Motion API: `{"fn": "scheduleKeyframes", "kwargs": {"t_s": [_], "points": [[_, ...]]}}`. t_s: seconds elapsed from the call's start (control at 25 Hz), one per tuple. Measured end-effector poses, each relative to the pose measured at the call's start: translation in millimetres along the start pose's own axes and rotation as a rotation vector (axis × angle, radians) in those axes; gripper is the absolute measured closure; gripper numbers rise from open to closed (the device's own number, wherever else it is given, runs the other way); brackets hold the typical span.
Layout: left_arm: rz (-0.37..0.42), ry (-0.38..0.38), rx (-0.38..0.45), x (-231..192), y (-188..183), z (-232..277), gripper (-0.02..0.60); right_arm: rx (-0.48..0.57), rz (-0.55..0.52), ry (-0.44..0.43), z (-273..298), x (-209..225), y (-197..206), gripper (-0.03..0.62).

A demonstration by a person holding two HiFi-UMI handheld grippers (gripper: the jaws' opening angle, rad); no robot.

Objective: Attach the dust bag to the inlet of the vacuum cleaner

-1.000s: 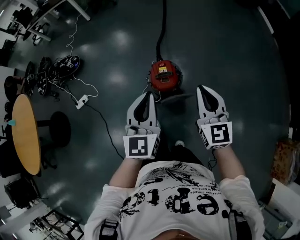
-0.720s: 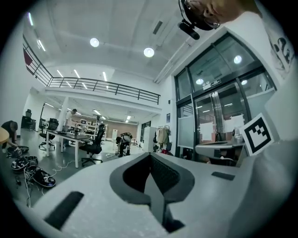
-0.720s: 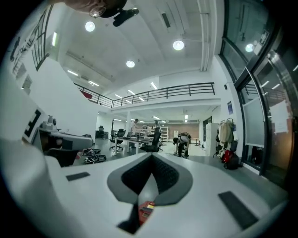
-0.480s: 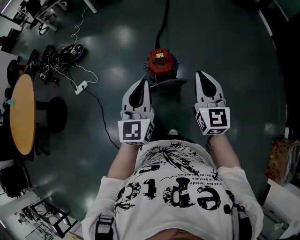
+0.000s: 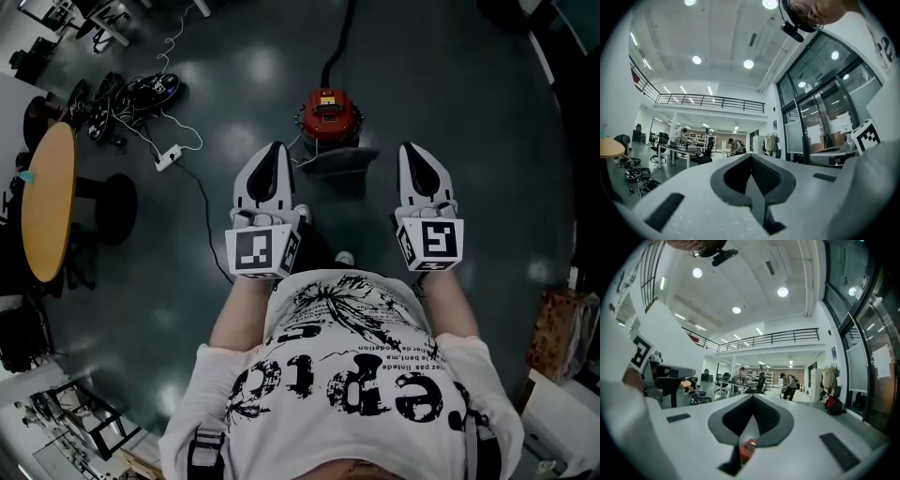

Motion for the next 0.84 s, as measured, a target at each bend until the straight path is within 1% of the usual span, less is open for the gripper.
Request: {"fn": "scheduleKeyframes", "kwargs": {"t_s": [0.28,0.6,0.84], "points": [[-0.014,-0.007,-0.021,5,8,-10,0.577,-0.012,0.009,0.008,-15,8,11,0.594],[-0.025,-0.028,-0.051,-2,15,-17,0.577,-0.038,0.002,0.000,-17,5,18,0.594],[-0.011,-0.037,-0.056,1,16,-11,0.577,-0.052,0.006,-0.008,-13,9,22,0.594]]}}
Point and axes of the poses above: the fingertips, and each gripper's own axes: z forward along the fingers, x to its right, y out of its underside, the point moved 1 cm from there along -z, backward along the fingers, and after that the axes turned 2 degrees about -z, right-handed, at the moved point
